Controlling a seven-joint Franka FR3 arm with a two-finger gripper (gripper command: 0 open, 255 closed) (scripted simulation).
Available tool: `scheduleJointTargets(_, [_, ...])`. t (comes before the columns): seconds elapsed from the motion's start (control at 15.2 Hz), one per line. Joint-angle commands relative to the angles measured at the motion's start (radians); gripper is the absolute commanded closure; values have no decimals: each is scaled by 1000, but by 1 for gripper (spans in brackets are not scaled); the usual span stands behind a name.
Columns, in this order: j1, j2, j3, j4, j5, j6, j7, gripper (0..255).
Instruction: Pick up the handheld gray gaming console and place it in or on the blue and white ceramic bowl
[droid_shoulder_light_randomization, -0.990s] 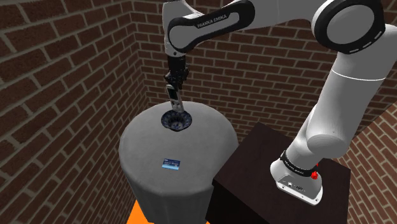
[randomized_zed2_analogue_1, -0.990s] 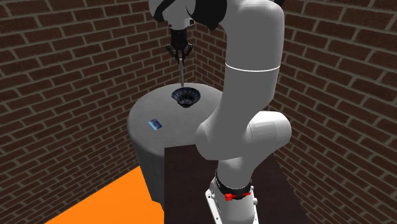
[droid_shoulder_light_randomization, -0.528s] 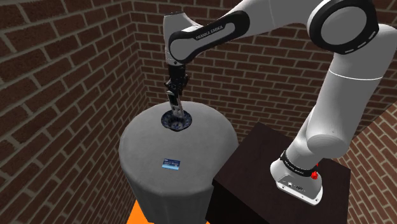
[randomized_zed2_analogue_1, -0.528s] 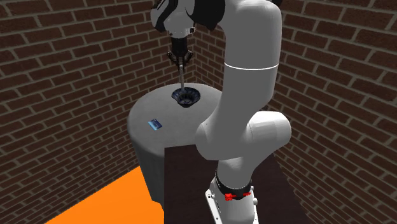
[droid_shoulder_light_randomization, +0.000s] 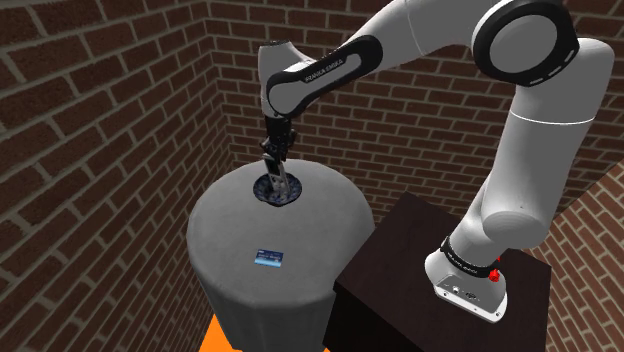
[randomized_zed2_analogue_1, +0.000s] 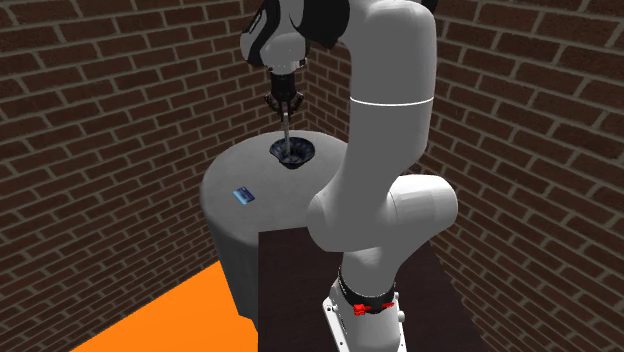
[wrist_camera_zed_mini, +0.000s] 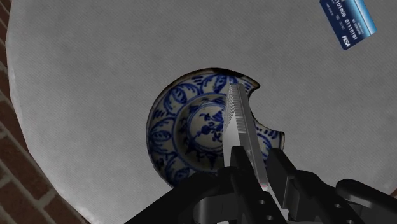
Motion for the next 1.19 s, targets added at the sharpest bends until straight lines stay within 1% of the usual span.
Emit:
scheduleJointTargets(0.0, [1, 10, 0, -12, -2, 23, 2, 255])
scheduleJointTargets(0.26, [2, 36, -2, -29, -7, 65, 6, 255])
scheduleJointTargets(0.73, [2, 36, -2, -29, -7, 65, 6, 255])
scheduleJointTargets(0.79, [2, 36, -2, -29, -7, 65, 6, 0])
scheduleJointTargets(1.12, [2, 36, -2, -29, -7, 65, 6, 0])
